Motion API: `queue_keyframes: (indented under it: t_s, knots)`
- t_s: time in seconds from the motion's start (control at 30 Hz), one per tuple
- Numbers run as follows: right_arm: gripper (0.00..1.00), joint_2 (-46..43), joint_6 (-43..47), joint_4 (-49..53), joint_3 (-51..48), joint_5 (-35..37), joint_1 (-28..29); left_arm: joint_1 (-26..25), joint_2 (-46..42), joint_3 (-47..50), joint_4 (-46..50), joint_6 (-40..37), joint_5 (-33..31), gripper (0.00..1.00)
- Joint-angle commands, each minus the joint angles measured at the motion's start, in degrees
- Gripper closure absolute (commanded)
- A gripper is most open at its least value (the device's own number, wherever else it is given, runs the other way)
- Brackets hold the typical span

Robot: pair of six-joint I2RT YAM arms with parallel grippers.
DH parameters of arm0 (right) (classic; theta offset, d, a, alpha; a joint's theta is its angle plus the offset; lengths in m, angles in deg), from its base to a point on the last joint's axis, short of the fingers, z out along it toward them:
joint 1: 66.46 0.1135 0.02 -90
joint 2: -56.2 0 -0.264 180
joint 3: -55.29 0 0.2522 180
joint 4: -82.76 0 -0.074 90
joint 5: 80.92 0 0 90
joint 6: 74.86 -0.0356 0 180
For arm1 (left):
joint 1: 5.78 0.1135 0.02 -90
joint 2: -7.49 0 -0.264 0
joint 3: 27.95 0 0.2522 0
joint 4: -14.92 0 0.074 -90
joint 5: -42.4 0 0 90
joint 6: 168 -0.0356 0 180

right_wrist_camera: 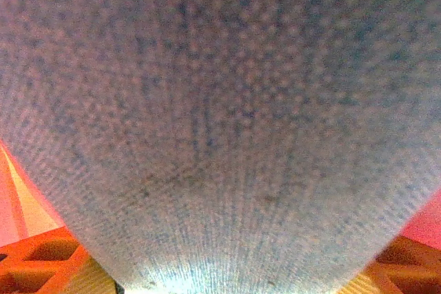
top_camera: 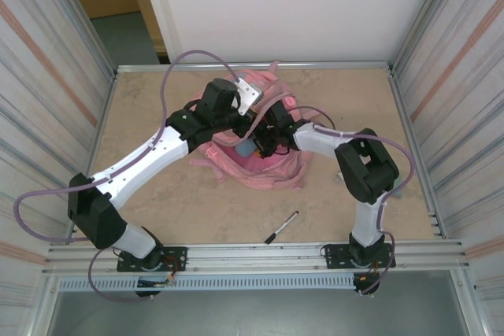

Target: Pack the student bag

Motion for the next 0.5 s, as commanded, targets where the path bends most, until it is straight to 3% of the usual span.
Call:
queue_keyframes:
  t_s: [0.0,0.47]
  knots:
    - [0.43,3.93,-2.42,-8.29,5.70,-2.29,-0.65,-1.96,-4.19,-2.61,-7.53,-0.71,6.17,1.00]
    - [0.45,-6.81,-0.47,-3.36,-0.41,-4.97,-2.22,0.06,-4.76,2.05,-10.98,-3.82,1.53,1.00]
